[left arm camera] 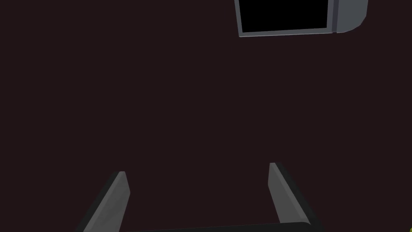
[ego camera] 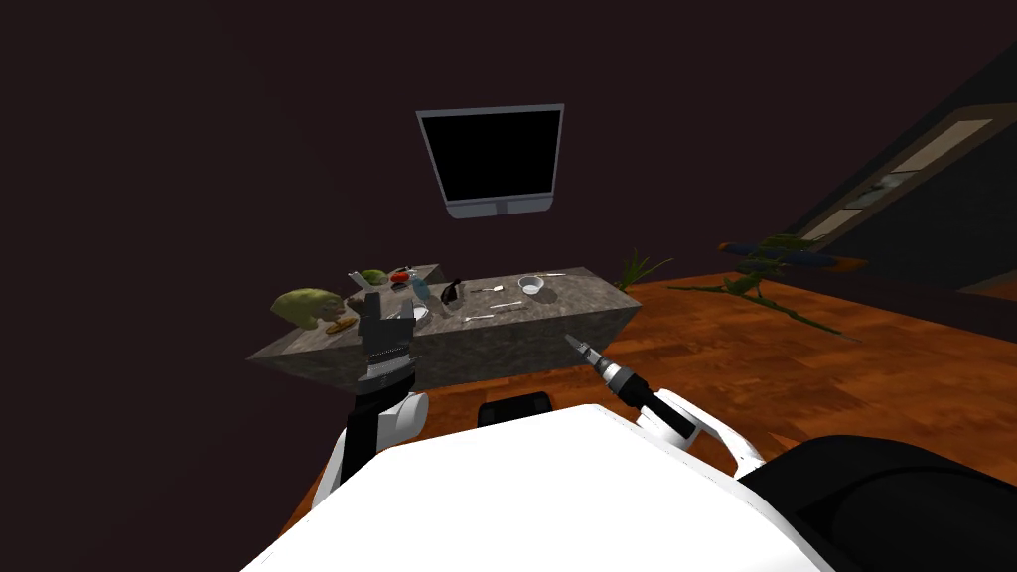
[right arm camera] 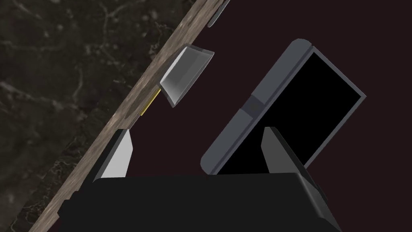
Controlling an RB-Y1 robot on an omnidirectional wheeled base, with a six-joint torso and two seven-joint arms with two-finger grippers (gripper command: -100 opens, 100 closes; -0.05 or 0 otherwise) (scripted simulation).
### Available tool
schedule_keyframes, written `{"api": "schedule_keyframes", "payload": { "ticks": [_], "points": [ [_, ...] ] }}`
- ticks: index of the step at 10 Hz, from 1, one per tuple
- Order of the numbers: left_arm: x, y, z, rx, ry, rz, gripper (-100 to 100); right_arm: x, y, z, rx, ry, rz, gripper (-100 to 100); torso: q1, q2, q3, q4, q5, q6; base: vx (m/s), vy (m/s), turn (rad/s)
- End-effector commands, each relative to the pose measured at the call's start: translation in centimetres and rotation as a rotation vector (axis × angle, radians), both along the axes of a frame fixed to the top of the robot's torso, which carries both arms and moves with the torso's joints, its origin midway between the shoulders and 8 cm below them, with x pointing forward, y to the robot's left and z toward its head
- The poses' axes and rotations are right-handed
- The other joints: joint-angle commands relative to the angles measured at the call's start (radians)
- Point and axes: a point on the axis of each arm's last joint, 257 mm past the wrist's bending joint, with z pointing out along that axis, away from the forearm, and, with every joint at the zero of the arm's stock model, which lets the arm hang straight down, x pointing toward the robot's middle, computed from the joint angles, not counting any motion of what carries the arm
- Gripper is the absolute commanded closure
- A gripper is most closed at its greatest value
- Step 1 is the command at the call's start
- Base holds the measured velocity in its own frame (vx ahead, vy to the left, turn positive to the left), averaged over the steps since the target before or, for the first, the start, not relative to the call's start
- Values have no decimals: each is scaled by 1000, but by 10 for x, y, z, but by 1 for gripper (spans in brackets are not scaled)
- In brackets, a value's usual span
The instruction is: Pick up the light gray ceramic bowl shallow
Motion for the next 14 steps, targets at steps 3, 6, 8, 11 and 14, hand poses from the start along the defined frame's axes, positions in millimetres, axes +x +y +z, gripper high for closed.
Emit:
{"api": "schedule_keyframes", "payload": {
  "ticks": [3, 6, 8, 11, 14],
  "points": [
    [0, 0, 0, 0, 0, 0, 0, -16, -23, -25, -87, 87, 28, -100, -1, -1, -1, 0, 0, 0, -26, 62, 67],
    [0, 0, 0, 0, 0, 0, 0, -47, -63, -66, -191, 222, 34, -100, 0, 0, 0, 0, 0, 0, -50, 93, 141],
    [0, 0, 0, 0, 0, 0, 0, -47, -69, -64, -223, 229, 54, -100, 0, -1, -1, 0, 0, 0, -15, 50, 30],
    [0, 0, 0, 0, 0, 0, 0, -80, -116, -95, -333, 355, 56, -100, -2, -2, -1, 0, 0, 0, -16, 72, 165],
    [0, 0, 0, 0, 0, 0, 0, -96, -147, -103, -416, 419, 72, -100, -3, -2, -1, 0, -1, 0, -9, 60, 95]
  ]
}}
